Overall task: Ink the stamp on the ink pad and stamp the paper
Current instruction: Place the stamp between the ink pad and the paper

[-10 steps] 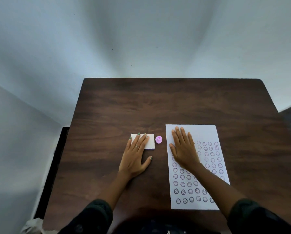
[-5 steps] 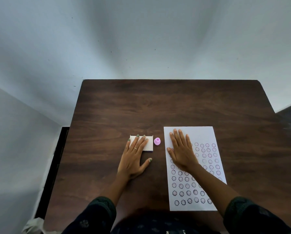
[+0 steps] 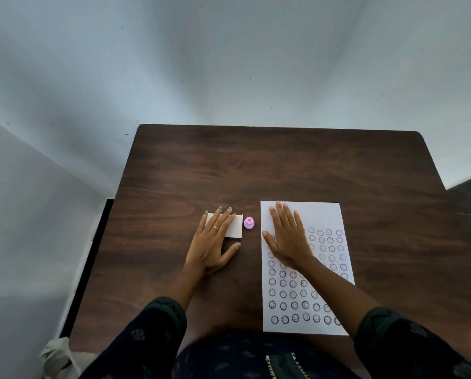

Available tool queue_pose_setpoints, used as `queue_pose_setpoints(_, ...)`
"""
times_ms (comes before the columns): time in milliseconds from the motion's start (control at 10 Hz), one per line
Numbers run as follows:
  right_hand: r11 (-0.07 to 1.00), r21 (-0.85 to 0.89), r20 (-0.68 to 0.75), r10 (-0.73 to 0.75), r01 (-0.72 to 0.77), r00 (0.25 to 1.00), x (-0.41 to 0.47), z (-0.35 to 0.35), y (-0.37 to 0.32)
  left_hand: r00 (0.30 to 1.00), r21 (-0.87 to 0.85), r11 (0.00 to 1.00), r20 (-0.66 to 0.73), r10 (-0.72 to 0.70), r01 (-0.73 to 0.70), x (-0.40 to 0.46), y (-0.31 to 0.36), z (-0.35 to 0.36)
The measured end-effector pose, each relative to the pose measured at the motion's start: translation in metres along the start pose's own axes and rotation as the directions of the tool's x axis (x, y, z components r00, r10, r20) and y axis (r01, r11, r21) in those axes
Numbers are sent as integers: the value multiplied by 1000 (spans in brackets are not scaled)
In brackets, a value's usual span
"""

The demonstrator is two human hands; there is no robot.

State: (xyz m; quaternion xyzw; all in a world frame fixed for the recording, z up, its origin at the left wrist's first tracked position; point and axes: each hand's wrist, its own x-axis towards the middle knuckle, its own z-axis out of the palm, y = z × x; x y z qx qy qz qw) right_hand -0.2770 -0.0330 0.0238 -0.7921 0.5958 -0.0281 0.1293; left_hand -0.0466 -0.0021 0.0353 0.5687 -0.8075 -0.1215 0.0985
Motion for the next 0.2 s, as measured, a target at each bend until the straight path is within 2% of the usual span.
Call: queue_pose_setpoints(200, 996, -60, -152, -82, 73, 985, 31, -41, -2, 992, 80, 997, -121, 35, -25, 44, -2, -49)
